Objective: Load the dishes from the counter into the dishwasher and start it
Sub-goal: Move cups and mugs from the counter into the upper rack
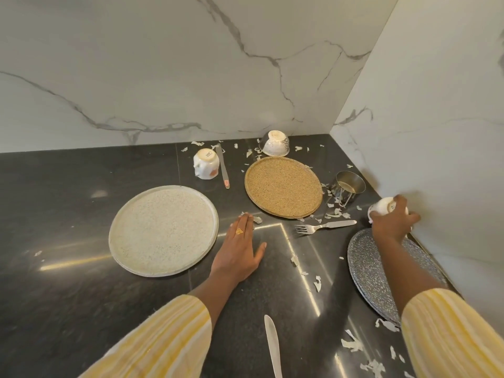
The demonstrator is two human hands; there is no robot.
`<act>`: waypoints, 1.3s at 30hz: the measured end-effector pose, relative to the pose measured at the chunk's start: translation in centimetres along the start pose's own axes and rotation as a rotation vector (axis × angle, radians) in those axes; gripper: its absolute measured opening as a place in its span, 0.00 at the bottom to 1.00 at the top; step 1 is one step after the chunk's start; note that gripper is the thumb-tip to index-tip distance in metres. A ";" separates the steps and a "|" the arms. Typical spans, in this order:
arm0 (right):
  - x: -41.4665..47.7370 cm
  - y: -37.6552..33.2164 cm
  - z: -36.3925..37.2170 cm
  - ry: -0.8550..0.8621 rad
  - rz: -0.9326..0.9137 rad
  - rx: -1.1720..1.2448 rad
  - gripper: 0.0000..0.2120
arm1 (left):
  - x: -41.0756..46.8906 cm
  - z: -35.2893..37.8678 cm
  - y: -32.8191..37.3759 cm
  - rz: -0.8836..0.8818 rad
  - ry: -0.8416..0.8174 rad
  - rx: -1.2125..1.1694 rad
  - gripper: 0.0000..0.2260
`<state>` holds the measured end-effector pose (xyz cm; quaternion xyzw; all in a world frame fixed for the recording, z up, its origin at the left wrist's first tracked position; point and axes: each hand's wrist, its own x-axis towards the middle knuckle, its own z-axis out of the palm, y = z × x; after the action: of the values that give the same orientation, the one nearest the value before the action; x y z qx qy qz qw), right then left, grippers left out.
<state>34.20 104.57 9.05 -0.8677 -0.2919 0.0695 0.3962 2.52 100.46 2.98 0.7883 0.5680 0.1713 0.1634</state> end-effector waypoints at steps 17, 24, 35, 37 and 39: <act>-17.7 -5.7 4.1 0.056 -0.445 0.067 0.35 | 7.7 -5.2 -2.8 0.059 0.154 0.033 0.27; -18.0 -7.0 5.6 -0.022 -0.425 0.035 0.35 | 16.9 -10.0 -7.9 -0.273 0.108 0.175 0.36; -16.8 -6.7 6.4 -0.143 -0.372 -0.020 0.35 | 18.5 -10.3 -9.0 -0.410 -0.184 0.088 0.30; -17.1 -6.8 6.1 -0.148 -0.374 -0.023 0.36 | 17.9 -10.5 -8.9 -0.373 -0.197 0.076 0.33; -17.5 -7.0 5.6 -0.141 -0.402 -0.007 0.37 | 17.2 -11.2 -8.4 -0.291 -0.197 0.108 0.37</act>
<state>14.68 101.99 8.39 -0.7863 -0.4865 0.0485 0.3777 -4.56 120.01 10.58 0.7184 0.6656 0.0372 0.1986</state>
